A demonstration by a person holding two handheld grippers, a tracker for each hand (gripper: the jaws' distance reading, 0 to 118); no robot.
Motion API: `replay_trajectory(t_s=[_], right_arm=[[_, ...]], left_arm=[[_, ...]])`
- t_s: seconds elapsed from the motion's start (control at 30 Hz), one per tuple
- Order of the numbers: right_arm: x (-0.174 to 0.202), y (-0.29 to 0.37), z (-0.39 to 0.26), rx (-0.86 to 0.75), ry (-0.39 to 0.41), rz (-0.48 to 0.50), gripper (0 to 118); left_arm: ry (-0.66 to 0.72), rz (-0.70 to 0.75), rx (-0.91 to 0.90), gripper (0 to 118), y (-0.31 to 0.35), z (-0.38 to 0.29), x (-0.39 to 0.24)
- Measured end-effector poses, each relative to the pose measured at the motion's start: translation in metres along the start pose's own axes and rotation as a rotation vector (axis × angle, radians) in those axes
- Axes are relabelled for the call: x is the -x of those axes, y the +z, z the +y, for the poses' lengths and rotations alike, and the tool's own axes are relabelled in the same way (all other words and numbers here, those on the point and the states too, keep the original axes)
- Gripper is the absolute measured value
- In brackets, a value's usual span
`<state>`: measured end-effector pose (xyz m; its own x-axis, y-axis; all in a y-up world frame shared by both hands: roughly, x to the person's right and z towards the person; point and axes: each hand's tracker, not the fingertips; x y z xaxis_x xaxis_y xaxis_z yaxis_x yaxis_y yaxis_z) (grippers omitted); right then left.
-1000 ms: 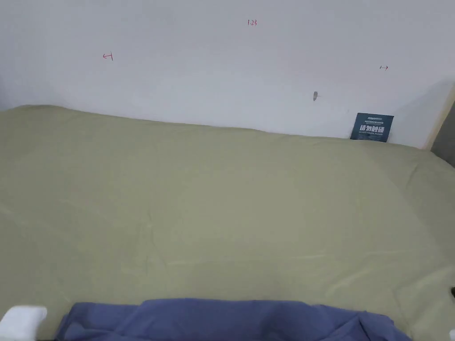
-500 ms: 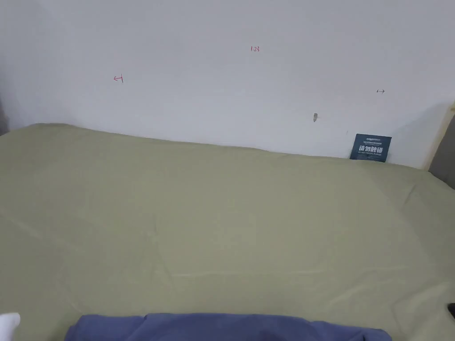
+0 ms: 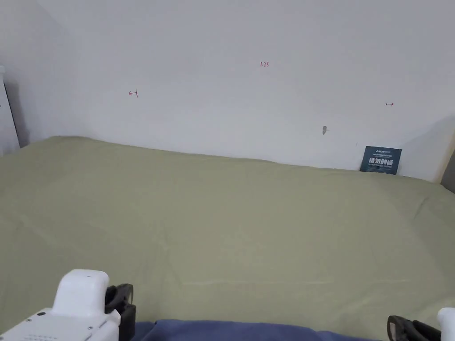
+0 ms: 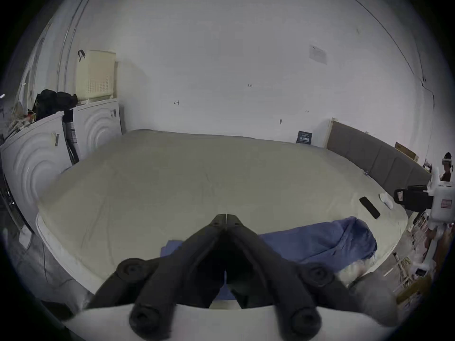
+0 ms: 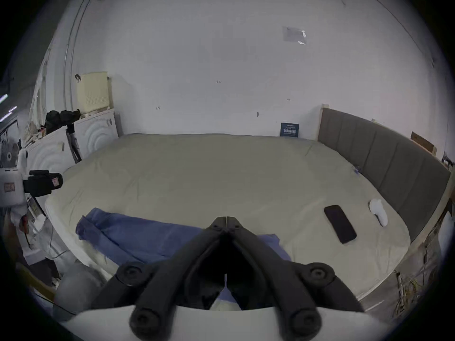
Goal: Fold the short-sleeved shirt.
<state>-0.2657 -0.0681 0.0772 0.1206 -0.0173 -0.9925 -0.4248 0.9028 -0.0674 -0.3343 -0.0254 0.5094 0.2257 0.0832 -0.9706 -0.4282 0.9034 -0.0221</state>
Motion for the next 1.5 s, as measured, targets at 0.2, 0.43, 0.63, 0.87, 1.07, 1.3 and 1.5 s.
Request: replay_trajectory(t_s=[0.2,0.43,0.63,0.87,1.07,1.3,1.5], right_arm=[[0.0,-0.01,-0.01,0.046,0.042,0.042,0],[-0.007,-0.012,-0.002,0.047,0.008,0.067,0],[-0.004,-0.022,-0.004,0.081,0.028,0.073,0],[0.004,-0.029,-0.012,0.113,0.022,0.1,0],[0.009,-0.03,-0.012,0.111,0.032,0.129,0],[0.01,-0.032,-0.016,0.113,0.007,0.138,0],[0.007,-0.024,-0.02,0.11,0.008,0.124,0]], left_arm=[[0.067,-0.103,0.105,0,-0.027,-0.009,0.03],[0.43,-0.27,0.278,115,-0.089,-0.037,0.152],[0.536,-0.247,0.4,114,-0.12,-0.062,0.211],[0.699,-0.292,0.498,114,-0.141,-0.102,0.194],[0.738,-0.389,0.487,113,-0.145,-0.112,0.216],[0.788,-0.522,0.531,79,-0.166,-0.117,0.194],[0.861,-0.444,0.544,11,-0.175,-0.135,0.2]])
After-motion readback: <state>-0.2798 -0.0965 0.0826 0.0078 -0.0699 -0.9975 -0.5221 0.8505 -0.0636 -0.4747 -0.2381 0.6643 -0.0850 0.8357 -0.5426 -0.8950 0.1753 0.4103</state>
